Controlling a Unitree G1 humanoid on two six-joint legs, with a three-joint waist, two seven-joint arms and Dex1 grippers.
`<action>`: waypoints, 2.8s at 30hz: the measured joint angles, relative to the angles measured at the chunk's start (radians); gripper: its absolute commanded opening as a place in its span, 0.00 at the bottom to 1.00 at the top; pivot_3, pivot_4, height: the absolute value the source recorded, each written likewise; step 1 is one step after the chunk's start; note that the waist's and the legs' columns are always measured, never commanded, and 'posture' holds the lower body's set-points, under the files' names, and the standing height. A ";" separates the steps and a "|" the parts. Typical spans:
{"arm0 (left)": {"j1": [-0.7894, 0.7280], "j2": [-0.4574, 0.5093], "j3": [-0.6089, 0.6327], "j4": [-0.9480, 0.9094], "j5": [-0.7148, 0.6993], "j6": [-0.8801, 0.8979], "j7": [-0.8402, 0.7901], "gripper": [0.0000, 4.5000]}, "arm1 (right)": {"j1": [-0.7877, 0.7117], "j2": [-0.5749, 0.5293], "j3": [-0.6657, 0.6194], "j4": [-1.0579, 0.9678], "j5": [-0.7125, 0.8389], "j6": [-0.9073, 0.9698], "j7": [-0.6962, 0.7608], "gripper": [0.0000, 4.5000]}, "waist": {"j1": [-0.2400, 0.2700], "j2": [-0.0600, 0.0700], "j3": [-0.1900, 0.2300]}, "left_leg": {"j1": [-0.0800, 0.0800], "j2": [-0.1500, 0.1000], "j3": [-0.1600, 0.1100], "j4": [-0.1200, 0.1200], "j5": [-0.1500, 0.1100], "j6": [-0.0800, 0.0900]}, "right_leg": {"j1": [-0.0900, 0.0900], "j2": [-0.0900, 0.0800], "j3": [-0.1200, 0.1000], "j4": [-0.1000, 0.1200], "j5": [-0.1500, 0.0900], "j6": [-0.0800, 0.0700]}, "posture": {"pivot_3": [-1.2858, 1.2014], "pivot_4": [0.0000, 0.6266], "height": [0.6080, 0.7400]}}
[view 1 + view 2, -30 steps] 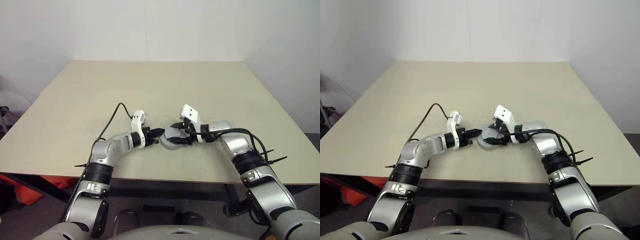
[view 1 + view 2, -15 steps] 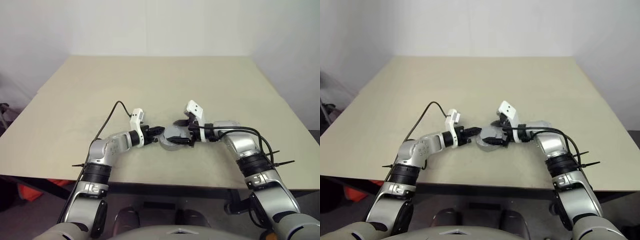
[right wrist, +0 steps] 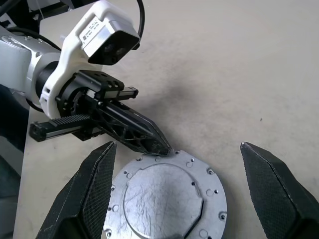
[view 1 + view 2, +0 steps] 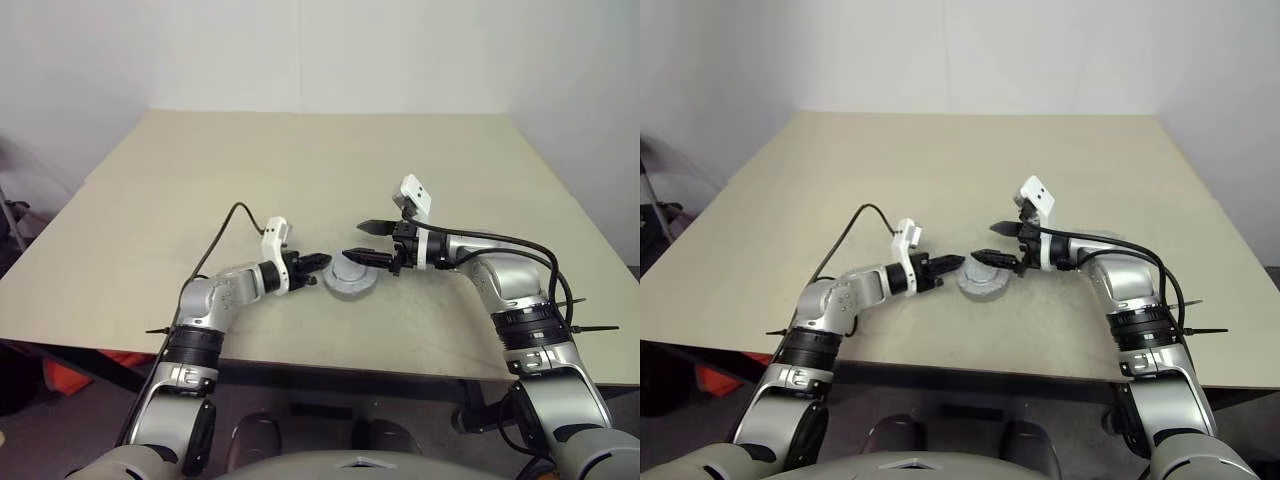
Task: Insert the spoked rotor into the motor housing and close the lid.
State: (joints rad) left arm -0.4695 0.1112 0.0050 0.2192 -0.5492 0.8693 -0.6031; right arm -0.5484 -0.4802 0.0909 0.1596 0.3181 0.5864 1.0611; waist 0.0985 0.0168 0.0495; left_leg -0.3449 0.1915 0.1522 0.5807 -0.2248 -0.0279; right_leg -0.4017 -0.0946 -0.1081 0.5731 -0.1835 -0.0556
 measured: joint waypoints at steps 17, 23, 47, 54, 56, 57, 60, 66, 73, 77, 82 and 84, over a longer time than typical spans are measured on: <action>0.002 -0.011 0.005 0.004 0.000 -0.002 -0.004 0.00 | 0.013 -0.090 -0.201 -0.050 0.269 0.636 -0.118 0.99 | 0.008 0.000 0.000 | 0.000 0.000 -0.001 0.001 0.003 0.001 | 0.001 0.000 0.000 0.001 0.001 -0.002 | 0.52 0.00 1.00; 0.001 -0.011 0.006 0.011 0.001 -0.009 -0.006 0.00 | 0.045 -0.091 -0.205 -0.013 0.271 0.691 -0.187 0.99 | 0.011 0.000 0.000 | 0.000 -0.001 0.000 0.001 0.004 -0.002 | 0.001 0.000 0.000 0.001 0.001 -0.002 | 0.52 0.00 1.00; 0.004 0.007 0.016 0.015 0.002 -0.019 -0.003 0.00 | 0.022 0.097 -0.291 0.053 0.321 0.848 -0.364 0.99 | 0.008 0.001 -0.001 | 0.003 0.000 0.000 0.002 0.005 -0.010 | 0.001 0.001 0.000 0.007 -0.001 0.002 | 0.52 0.00 1.00; 0.009 0.012 0.027 0.015 0.003 -0.018 0.002 0.00 | -0.008 0.179 -0.364 0.097 0.319 0.854 -0.452 0.99 | 0.000 0.001 -0.001 | 0.005 0.000 0.000 0.001 0.008 -0.013 | 0.001 0.002 0.000 0.009 -0.001 0.002 | 0.52 0.00 1.00; 0.010 0.013 0.027 0.015 0.004 -0.018 0.002 0.00 | -0.015 0.196 -0.374 0.100 0.319 0.861 -0.468 0.91 | 0.000 0.001 -0.001 | 0.005 0.000 0.000 0.001 0.008 -0.013 | 0.001 0.002 0.000 0.009 -0.001 0.002 | 0.52 0.00 1.00; 0.010 0.014 0.027 0.016 0.005 -0.018 0.003 0.00 | -0.016 0.206 -0.375 0.101 0.319 0.864 -0.476 0.86 | 0.000 0.001 -0.001 | 0.005 0.000 0.000 0.001 0.008 -0.013 | 0.001 0.002 0.000 0.009 -0.001 0.002 | 0.52 0.00 1.00; 0.010 0.013 0.027 0.018 0.006 -0.019 0.004 0.00 | -0.016 0.229 -0.375 0.106 0.318 0.875 -0.493 0.63 | 0.002 0.001 -0.001 | 0.003 0.000 -0.001 0.001 0.008 -0.013 | 0.000 0.002 0.000 0.009 -0.001 0.002 | 0.52 0.00 1.00; 0.007 0.016 0.033 0.016 0.005 -0.029 0.002 0.00 | -0.034 0.233 -0.382 0.121 0.326 0.868 -0.496 0.46 | 0.005 0.001 -0.001 | 0.004 0.000 0.000 0.001 0.008 -0.013 | 0.000 0.002 0.001 0.009 -0.001 0.002 | 0.52 0.00 1.00; 0.008 0.018 0.034 0.019 0.008 -0.033 0.004 0.00 | -0.052 0.233 -0.380 0.166 0.326 0.849 -0.496 0.46 | 0.005 0.001 -0.001 | 0.004 0.000 0.000 0.001 0.008 -0.013 | 0.000 0.002 0.001 0.009 -0.001 0.002 | 0.52 0.00 1.00; 0.013 0.010 0.058 0.024 0.003 -0.044 0.013 0.00 | -0.069 0.238 -0.386 0.195 0.326 0.836 -0.502 0.46 | 0.003 0.001 -0.001 | 0.004 0.000 0.000 0.001 0.008 -0.014 | 0.000 0.002 0.001 0.010 -0.001 0.002 | 0.52 0.00 1.00; 0.026 0.002 0.134 0.033 -0.021 -0.056 0.045 0.00 | -0.092 0.266 -0.442 0.249 0.335 0.831 -0.539 0.46 | -0.002 0.001 -0.001 | 0.005 0.000 0.000 0.001 0.009 -0.015 | 0.000 0.002 0.001 0.010 -0.001 0.002 | 0.52 0.00 1.00; 0.035 0.003 0.174 0.032 -0.036 -0.063 0.056 0.00 | -0.104 0.282 -0.480 0.272 0.339 0.831 -0.563 0.46 | -0.002 0.001 -0.001 | 0.005 0.000 0.000 0.001 0.009 -0.015 | 0.000 0.002 0.001 0.010 -0.001 0.002 | 0.52 0.00 1.00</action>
State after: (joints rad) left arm -0.4349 0.1143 0.1792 0.2517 -0.5847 0.8067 -0.5470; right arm -0.6519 -0.1986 -0.3895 0.4318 0.6573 1.4178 0.4985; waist 0.0962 0.0177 0.0489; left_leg -0.3400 0.1914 0.1523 0.5812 -0.2156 -0.0431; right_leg -0.4018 -0.0926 -0.1072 0.5836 -0.1847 -0.0537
